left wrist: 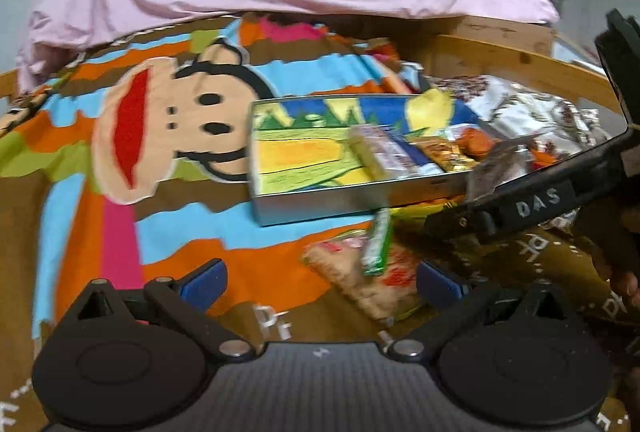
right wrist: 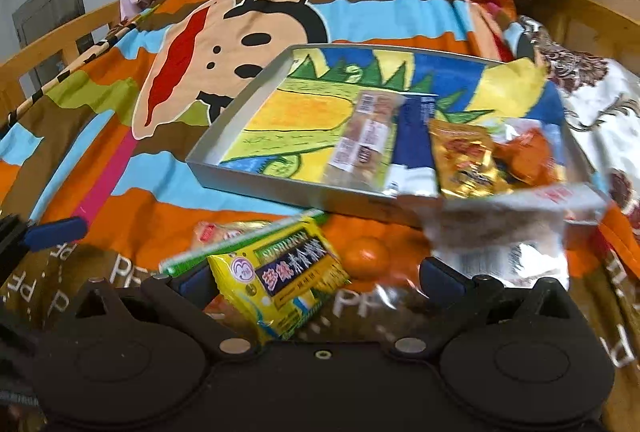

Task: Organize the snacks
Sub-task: 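Grasp the green stick snack with left tool while right tool grasps the yellow biscuit pack, then lift the green stick with left tool while right tool lifts the yellow biscuit pack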

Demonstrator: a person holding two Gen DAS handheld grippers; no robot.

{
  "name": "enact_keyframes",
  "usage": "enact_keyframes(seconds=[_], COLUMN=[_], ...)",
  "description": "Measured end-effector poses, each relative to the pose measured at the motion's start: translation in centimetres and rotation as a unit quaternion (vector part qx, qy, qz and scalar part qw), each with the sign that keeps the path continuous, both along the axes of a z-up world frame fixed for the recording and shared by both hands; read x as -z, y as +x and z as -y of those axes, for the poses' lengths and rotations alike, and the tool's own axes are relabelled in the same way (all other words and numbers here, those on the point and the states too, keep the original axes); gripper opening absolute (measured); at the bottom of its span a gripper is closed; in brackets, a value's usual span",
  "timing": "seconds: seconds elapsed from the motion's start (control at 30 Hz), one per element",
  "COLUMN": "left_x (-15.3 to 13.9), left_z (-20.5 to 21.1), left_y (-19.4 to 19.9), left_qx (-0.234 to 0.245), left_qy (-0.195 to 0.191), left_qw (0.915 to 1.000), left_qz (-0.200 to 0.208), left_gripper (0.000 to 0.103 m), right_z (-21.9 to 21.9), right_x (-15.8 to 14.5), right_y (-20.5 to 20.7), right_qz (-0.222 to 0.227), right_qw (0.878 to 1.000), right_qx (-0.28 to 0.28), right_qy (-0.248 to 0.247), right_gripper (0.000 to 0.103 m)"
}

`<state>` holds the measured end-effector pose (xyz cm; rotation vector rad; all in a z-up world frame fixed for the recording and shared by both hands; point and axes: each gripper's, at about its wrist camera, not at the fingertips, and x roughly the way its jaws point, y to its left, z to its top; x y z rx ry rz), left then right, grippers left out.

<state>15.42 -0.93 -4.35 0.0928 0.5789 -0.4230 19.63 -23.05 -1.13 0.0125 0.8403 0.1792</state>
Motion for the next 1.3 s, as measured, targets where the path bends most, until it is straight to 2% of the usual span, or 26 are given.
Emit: enact_keyframes(seconds=[0.23,0.37,0.53,0.63,0.7,0.77,0.9,1.07,1.23,1.3], left_x=[1.0,1.0,0.9,1.0,1.2,1.3,1.7,1.8,1.6,1.6], left_z=[1.5,1.6,1.6,1.7,1.8,2.0,2.6,3.1,3.7,4.0], left_y=[1.5,2.8,5.0,5.9,6.4,6.7,7.2,7.3,7.0,6.9], left_qx=[0.045,0.056,0.064,0.064,0.071,0.078,0.091,0.082,0.092,0.099], left_qy=[0.003,-0.012,-0.056,-0.061,-0.067,-0.072,-0.07,-0.044,-0.014,-0.005], left_qw=[0.999,0.9983,0.9956,0.9948,0.9932,0.9914,0.9886,0.9909,0.9917,0.991], left_qz=[0.002,-0.01,-0.039,-0.051,-0.062,-0.076,-0.097,-0.097,-0.089,-0.09], left_gripper=[0.102,0.102,0.102,0.097,0.094,0.092,0.083,0.07,0.047,0.039], right_z=[2.2,3.2,2.4,2.0,1.9,2.1,2.4,1.9,1.4,1.4], right_x=[1.4,2.0,1.7,2.3,2.6,2.8,3.0,3.4,3.7,3.6], right_y=[-3.0,-4.2,-3.4,-2.7,-2.3,-2.0,-1.6,-1.4,-1.4,-1.4], right_qz=[0.003,-0.008,0.006,0.0,-0.008,-0.012,-0.017,-0.01,-0.004,-0.002], right_qw=[1.0,1.0,0.999,0.997,0.996,0.995,0.994,0.996,0.997,0.996], right_qx=[0.014,0.013,-0.041,-0.064,-0.071,-0.067,-0.062,-0.068,-0.069,-0.066], right_qy=[-0.024,0.005,0.024,0.039,0.051,0.067,0.085,0.064,0.046,0.051], right_gripper=[0.1,0.099,0.099,0.096,0.09,0.09,0.089,0.088,0.083,0.077])
